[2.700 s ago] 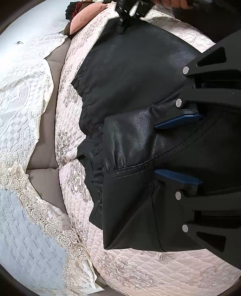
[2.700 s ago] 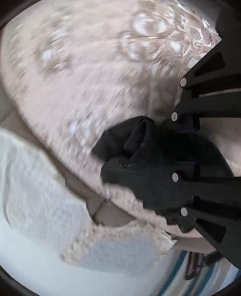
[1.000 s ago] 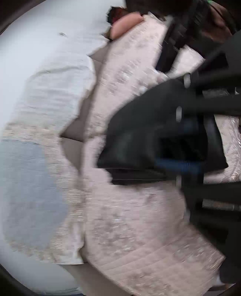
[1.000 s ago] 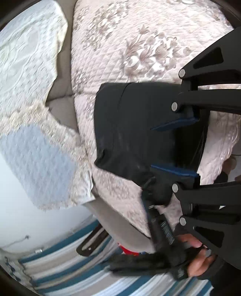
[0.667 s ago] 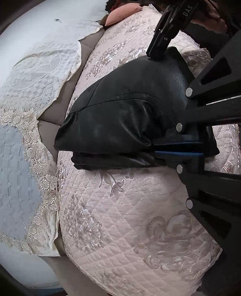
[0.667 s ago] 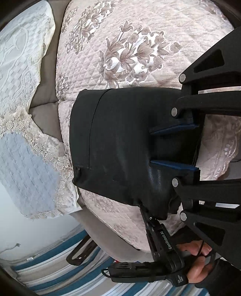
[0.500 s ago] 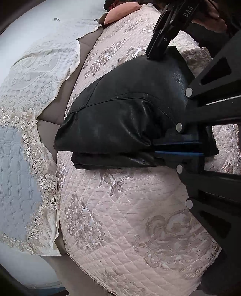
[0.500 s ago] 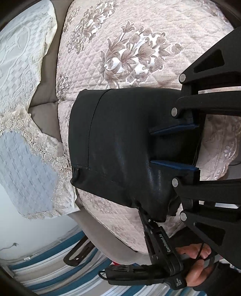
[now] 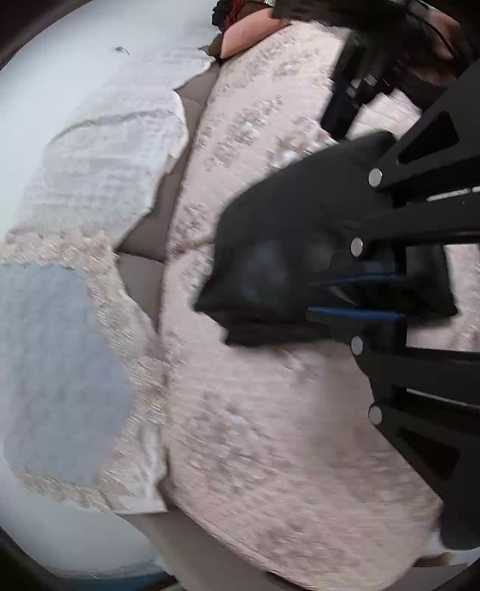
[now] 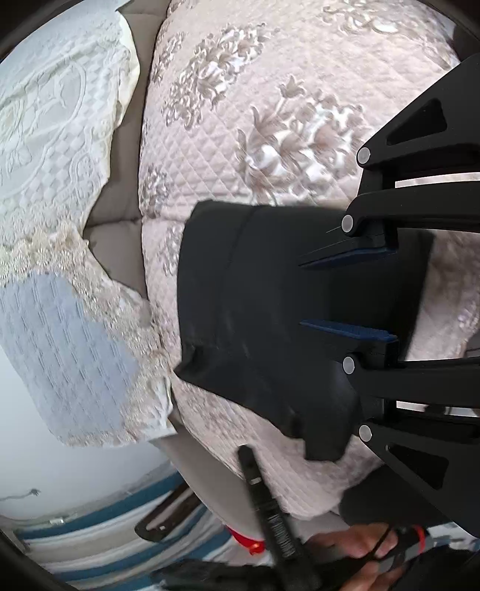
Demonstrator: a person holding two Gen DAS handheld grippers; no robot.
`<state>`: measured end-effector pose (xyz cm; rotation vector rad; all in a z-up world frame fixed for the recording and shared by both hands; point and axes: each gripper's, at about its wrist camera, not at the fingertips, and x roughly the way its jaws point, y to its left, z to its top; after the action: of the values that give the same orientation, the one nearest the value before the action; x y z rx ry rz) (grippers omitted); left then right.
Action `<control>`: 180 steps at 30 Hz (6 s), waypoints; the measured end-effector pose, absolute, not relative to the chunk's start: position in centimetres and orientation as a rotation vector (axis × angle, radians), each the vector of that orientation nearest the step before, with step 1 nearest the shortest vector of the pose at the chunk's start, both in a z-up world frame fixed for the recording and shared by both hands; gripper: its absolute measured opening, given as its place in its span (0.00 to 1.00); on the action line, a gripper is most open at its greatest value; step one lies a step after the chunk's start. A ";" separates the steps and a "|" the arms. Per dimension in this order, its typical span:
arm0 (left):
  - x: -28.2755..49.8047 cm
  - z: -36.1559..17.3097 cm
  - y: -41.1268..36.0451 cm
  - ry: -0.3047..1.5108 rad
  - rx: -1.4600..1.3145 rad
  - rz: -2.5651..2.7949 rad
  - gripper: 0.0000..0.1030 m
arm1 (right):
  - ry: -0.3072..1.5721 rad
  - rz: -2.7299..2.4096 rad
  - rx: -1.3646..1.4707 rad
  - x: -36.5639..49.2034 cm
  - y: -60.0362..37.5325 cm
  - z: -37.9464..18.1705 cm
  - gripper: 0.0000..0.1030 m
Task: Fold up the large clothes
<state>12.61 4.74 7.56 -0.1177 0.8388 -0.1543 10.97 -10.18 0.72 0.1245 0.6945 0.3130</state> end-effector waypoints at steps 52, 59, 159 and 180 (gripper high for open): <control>15.0 4.4 5.4 0.839 -0.205 -0.204 0.17 | 0.708 0.291 0.094 12.9 -11.6 -0.4 0.39; 10.2 0.2 6.2 0.939 -0.256 -0.188 0.23 | 0.773 0.306 0.098 11.5 -10.8 -3.1 0.39; 18.6 -2.3 7.3 1.067 -0.422 -0.298 0.60 | 0.926 0.535 0.544 19.8 -16.2 -7.0 0.58; 16.5 2.8 7.6 0.959 -0.344 -0.327 0.16 | 0.817 0.576 0.466 17.9 -13.8 -1.1 0.19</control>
<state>16.53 7.61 2.82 -0.3445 0.9594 -0.3272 17.89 -13.83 -1.10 0.4665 0.8172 0.5763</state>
